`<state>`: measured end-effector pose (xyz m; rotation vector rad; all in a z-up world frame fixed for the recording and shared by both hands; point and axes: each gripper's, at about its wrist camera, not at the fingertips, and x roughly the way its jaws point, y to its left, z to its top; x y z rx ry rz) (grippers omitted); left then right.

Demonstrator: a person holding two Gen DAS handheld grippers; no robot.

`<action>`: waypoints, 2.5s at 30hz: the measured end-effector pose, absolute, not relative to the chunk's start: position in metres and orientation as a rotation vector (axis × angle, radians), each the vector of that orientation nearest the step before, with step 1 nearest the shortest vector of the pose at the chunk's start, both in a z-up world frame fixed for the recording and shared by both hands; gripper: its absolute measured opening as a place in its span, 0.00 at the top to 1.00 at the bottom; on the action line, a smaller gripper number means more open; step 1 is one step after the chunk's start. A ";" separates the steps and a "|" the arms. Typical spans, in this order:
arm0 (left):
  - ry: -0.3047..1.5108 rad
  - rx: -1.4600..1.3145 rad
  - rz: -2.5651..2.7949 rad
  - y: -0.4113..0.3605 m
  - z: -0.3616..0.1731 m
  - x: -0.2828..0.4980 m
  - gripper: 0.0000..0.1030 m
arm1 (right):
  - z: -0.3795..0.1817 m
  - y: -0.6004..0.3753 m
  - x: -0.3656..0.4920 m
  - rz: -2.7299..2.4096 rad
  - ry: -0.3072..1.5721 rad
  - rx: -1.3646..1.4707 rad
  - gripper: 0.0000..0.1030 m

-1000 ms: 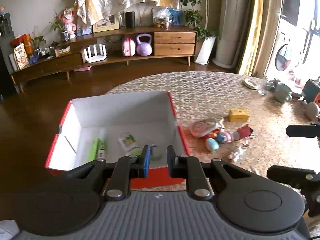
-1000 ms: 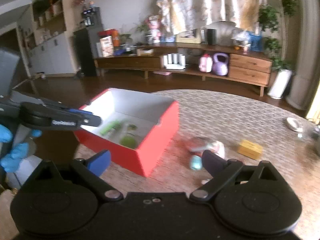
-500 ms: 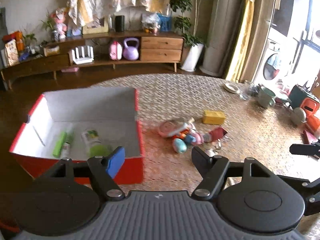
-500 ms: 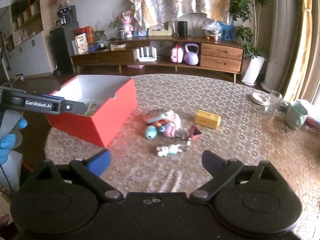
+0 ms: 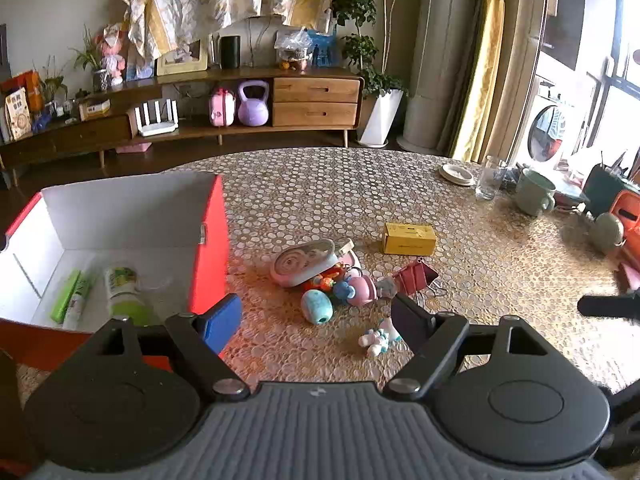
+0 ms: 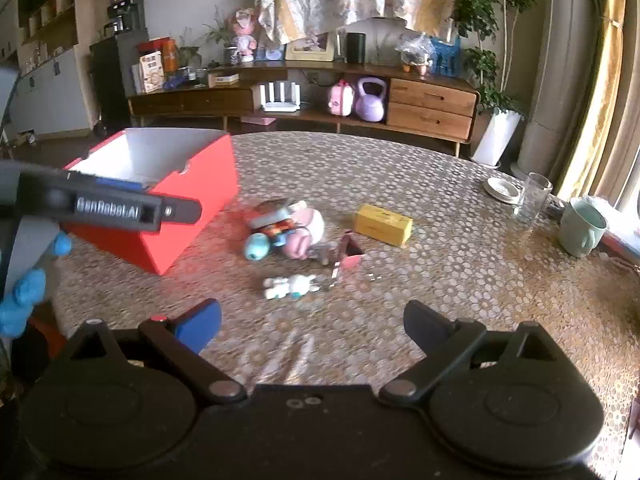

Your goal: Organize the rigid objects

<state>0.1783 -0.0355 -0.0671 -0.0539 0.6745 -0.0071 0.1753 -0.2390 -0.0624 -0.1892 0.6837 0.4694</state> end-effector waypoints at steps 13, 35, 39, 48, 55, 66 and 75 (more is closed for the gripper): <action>0.684 -0.048 0.060 -0.062 -0.116 0.216 0.21 | -0.077 -0.245 0.243 0.460 0.720 -0.202 0.12; 0.765 -0.049 0.128 -0.052 -0.164 0.264 0.24 | -0.130 -0.208 0.315 0.463 0.839 -0.181 0.35; 0.792 -0.062 0.119 -0.047 -0.169 0.269 0.38 | -0.137 -0.205 0.321 0.462 0.849 -0.183 0.40; 0.787 -0.042 0.099 -0.049 -0.176 0.273 0.52 | -0.153 -0.192 0.327 0.455 0.871 -0.209 0.48; 0.775 -0.015 0.071 -0.051 -0.176 0.274 0.69 | -0.159 -0.190 0.329 0.436 0.869 -0.220 0.57; 0.773 0.003 0.045 -0.053 -0.168 0.269 0.70 | -0.147 -0.199 0.316 0.408 0.856 -0.203 0.73; 0.768 -0.032 0.031 -0.050 -0.145 0.253 0.70 | -0.126 -0.213 0.290 0.403 0.831 -0.171 0.77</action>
